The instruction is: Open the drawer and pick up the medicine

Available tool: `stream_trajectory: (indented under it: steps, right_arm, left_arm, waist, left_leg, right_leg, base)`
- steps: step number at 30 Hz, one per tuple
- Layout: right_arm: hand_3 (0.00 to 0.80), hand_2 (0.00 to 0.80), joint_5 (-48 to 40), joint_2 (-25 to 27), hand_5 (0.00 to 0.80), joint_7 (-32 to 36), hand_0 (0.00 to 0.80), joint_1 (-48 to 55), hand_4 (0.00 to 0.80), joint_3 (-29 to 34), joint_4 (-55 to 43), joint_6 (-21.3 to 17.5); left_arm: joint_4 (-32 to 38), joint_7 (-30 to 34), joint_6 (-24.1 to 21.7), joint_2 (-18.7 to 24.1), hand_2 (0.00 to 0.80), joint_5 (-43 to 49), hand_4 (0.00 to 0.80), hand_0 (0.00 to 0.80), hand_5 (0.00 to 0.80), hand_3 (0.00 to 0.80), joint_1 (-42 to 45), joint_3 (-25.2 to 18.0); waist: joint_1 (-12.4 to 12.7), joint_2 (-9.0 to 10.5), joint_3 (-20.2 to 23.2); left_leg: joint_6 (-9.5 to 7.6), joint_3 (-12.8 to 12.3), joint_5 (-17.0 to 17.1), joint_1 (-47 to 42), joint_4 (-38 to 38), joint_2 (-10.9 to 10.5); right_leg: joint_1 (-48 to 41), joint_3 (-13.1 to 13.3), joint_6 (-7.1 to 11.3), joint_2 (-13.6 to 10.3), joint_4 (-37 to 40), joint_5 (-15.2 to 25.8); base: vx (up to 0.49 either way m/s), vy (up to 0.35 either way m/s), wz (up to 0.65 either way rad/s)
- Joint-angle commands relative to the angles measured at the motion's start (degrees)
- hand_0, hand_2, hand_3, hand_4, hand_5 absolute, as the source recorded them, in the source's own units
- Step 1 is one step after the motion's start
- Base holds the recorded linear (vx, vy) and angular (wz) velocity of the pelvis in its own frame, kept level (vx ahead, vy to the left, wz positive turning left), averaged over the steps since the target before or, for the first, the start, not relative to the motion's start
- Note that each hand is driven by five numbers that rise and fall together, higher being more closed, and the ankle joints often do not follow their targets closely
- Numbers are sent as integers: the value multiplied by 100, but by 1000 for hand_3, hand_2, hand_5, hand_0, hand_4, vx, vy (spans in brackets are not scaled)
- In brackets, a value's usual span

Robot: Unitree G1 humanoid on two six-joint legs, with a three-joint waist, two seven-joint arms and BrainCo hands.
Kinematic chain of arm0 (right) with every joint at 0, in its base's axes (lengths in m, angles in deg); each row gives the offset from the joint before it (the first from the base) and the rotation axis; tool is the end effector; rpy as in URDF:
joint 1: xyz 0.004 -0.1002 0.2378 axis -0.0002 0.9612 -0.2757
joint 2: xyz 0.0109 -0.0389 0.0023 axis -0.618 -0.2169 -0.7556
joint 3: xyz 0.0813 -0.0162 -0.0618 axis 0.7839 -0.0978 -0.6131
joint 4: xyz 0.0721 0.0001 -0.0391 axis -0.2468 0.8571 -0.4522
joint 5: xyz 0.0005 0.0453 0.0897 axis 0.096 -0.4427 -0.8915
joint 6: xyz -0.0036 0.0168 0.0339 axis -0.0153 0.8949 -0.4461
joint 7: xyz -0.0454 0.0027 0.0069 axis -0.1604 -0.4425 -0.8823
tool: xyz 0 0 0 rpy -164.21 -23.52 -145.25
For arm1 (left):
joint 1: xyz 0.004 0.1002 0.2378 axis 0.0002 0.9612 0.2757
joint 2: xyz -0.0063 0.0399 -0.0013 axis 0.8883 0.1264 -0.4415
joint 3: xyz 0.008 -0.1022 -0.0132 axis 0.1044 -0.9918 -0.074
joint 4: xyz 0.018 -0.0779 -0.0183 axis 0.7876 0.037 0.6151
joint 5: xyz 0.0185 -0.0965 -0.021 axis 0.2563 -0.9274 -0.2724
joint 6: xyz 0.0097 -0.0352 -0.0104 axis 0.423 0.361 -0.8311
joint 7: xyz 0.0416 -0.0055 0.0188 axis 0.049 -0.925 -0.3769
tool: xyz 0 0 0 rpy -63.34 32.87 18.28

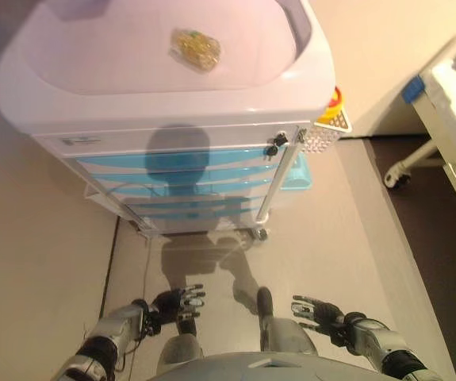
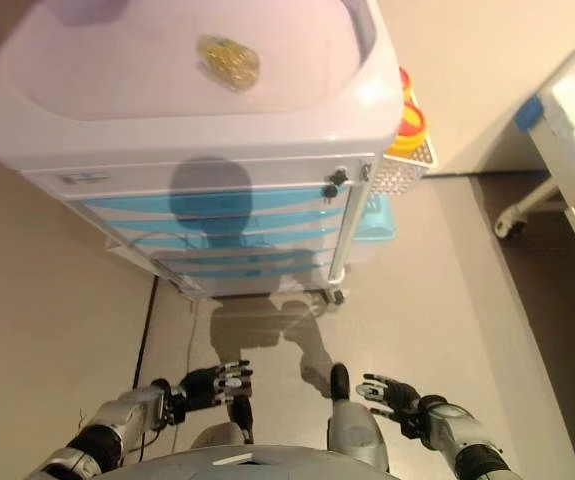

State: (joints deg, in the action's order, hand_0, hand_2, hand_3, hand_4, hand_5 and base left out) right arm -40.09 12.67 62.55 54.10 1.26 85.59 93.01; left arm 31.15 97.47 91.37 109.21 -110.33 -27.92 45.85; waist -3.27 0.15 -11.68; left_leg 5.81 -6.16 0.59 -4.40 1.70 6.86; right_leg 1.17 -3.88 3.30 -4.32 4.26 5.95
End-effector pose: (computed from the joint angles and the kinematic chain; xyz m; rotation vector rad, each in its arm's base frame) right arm 0.1148 -0.2439 -0.0811 0.1741 1.1452 0.2598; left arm 0.1308 0.2219 -0.0812 -0.3263 1.0406 -0.5267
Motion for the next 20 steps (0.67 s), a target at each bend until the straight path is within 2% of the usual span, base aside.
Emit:
stream_trajectory:
  steps: [1, 11, 20]
  right_arm:
    - [0, 0, -38, -363, 0, 462, 0, 0, 0, -205, -64, -53]
    - [0, 0, -237, -707, 0, 807, 0, -14, 0, -188, 507, -305]
    - [0, 0, -577, -1029, 0, 1008, 0, -116, 0, -36, 1424, -351]
  left_arm:
    - [-221, 106, -280, -139, 0, -448, 0, 0, 0, 0, -15, -138]
    - [-554, 106, -381, -487, 0, -1197, 0, 0, 0, 0, 250, -387]
    - [-1284, 59, -489, -785, 0, -1261, 0, 0, 0, 0, 181, -443]
  waist:
    - [178, 130, 92]
    - [387, 68, 472]
    - [465, 48, 674]
  left_leg:
    - [-243, 405, 213, 405, -219, -198]
    - [-185, 440, 323, 195, 128, -210]
    - [-226, 450, 299, 120, 213, -284]
  right_leg:
    - [-10, -123, 85, -107, -753, -408]
    - [-362, -394, 131, -171, -451, -377]
    - [-487, -504, 170, -233, -407, -404]
  base:
    - [52, 8, 27]
    - [6, 15, 8]
    - [-19, 19, 6]
